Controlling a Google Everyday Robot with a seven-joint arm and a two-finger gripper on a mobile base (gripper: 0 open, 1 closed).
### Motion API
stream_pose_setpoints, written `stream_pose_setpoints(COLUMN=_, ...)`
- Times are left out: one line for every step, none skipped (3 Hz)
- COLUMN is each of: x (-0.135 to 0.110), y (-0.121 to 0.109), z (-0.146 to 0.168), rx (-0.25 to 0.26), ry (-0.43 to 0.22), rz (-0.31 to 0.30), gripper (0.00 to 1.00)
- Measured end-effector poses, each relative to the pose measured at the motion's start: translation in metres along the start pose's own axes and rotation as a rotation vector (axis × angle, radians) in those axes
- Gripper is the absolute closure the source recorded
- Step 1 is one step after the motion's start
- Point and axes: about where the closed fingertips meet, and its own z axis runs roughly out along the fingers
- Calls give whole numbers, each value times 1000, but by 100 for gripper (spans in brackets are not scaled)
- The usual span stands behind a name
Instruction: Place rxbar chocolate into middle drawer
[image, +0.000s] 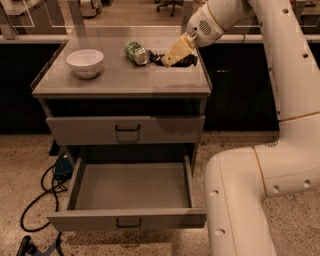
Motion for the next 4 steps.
stream_pose_setpoints(x=-4, y=-5, z=5, rx=10, ry=-17, rz=2, gripper=100)
stream_pose_setpoints(x=6, y=-14, z=32, rx=-10, ry=-9, rz=40, gripper=100)
stream_pose_setpoints(x=46, y=-11, z=80, rx=-70, ry=48, rz=131, gripper=100)
stream_pose_setpoints(x=113, y=5, z=129, rx=-109, ry=137, rz=265, gripper=100)
